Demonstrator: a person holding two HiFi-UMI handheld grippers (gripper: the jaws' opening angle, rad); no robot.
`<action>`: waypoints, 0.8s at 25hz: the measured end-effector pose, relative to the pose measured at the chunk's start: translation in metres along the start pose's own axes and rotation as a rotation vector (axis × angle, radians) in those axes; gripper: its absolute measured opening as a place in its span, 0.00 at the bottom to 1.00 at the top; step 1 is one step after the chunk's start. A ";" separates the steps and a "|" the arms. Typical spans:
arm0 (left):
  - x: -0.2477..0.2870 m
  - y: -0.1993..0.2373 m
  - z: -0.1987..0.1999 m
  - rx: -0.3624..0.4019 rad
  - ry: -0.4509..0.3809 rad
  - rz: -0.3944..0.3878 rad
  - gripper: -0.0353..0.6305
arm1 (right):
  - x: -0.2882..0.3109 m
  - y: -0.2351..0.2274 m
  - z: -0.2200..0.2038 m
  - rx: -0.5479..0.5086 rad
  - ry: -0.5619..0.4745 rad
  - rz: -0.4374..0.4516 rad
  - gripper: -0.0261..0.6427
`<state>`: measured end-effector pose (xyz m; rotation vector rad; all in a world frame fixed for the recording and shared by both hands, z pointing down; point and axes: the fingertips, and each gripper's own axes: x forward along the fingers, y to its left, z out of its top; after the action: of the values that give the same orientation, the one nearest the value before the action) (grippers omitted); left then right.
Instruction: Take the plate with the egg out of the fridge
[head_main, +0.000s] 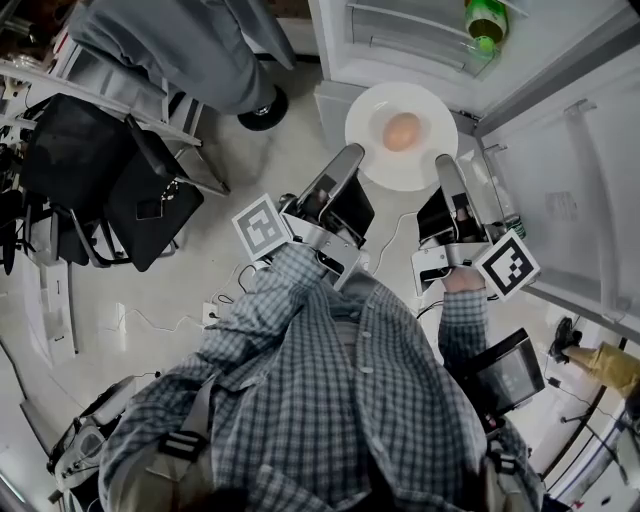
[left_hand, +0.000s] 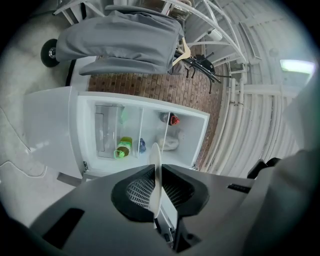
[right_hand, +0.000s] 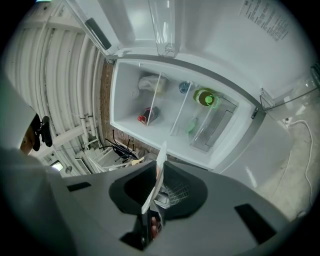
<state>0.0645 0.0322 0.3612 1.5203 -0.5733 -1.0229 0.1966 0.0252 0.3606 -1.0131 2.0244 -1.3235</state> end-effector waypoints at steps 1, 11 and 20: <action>-0.003 0.001 0.001 0.002 0.001 0.006 0.12 | -0.001 0.000 -0.004 0.004 0.001 -0.004 0.11; -0.009 0.007 0.005 -0.018 0.029 0.028 0.12 | -0.002 -0.005 -0.013 0.020 -0.024 -0.022 0.11; -0.021 0.011 0.021 -0.029 0.043 0.034 0.12 | 0.009 -0.005 -0.030 0.019 -0.024 -0.040 0.11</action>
<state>0.0382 0.0357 0.3788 1.4988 -0.5501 -0.9669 0.1707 0.0328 0.3766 -1.0613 1.9796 -1.3422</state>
